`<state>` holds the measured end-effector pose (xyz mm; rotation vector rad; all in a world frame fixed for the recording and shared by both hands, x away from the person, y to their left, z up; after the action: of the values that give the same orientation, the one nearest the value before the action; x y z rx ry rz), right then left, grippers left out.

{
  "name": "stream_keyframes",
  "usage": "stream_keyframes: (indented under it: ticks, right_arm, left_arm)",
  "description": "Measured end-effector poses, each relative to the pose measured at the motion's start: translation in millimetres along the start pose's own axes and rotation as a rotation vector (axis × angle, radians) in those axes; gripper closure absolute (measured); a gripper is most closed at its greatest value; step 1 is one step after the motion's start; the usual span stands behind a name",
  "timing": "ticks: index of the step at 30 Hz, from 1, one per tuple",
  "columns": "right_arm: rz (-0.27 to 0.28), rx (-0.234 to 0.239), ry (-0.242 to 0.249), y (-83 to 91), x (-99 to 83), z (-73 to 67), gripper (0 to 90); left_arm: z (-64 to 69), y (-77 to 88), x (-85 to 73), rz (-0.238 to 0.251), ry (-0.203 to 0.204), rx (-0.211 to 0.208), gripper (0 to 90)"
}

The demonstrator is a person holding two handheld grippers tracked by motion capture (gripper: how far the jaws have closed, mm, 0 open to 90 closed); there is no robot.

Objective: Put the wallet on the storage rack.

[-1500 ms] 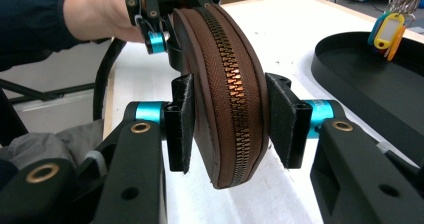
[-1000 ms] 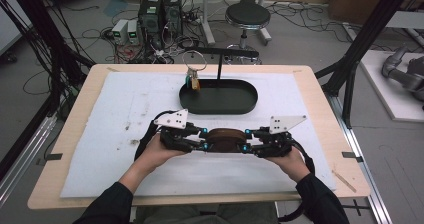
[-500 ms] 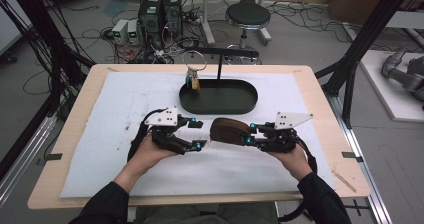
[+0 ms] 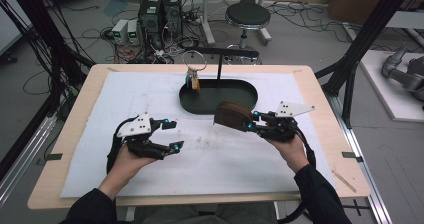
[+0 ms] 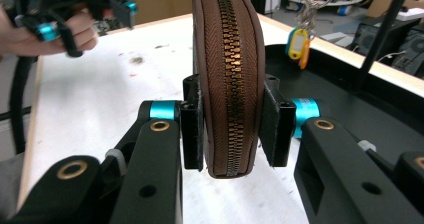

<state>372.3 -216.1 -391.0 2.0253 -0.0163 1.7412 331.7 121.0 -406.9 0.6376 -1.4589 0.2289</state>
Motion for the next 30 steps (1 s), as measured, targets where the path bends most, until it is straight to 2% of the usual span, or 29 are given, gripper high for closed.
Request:
stream_keyframes:
  ticks: [6, 15, 17, 19, 23, 25, 30]
  right_arm:
    - [-0.006, -0.032, -0.011, -11.6, 2.8, 13.6, 68.4]
    - [-0.022, -0.065, -0.023, -36.7, 15.3, 28.7, 68.4]
    - [-0.020, -0.080, -0.021, -42.6, 18.9, 31.3, 68.4]
    - [-0.018, -0.075, -0.029, -47.9, 20.9, 33.7, 68.4]
    - [-0.049, -0.099, -0.023, -64.0, 22.3, 39.3, 68.4]
    - [-0.051, -0.096, -0.030, -71.6, 22.4, 42.7, 68.4]
    - [-0.045, -0.125, -0.052, -85.6, 21.8, 51.7, 68.5]
  left_arm:
    - [-7.0, 9.8, -6.1, 0.018, 0.022, 0.045, 27.0]
    - [-16.3, 13.0, -10.8, 0.029, 0.045, 0.077, 27.0]
    - [-16.4, 12.9, -11.3, 0.030, 0.042, 0.078, 27.0]
    - [-15.8, 12.1, -12.0, 0.028, 0.041, 0.074, 27.0]
    - [-12.9, 8.3, -11.9, 0.032, 0.053, 0.056, 27.0]
    - [-11.0, 6.6, -11.0, 0.034, 0.054, 0.045, 27.0]
    - [-7.7, 4.0, -10.6, 0.033, 0.050, 0.030, 27.0]
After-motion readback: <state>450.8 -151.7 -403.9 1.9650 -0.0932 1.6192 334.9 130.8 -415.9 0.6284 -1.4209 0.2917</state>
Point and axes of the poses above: each handheld gripper's, and its own axes: y roughly backward along the jaws, x roughly out of its top, z roughly to its right, the point moved 5 cm from there along -y, roughly forward along the jaws, and after that the axes turned 8 degrees about x, right-handed, at the moved point
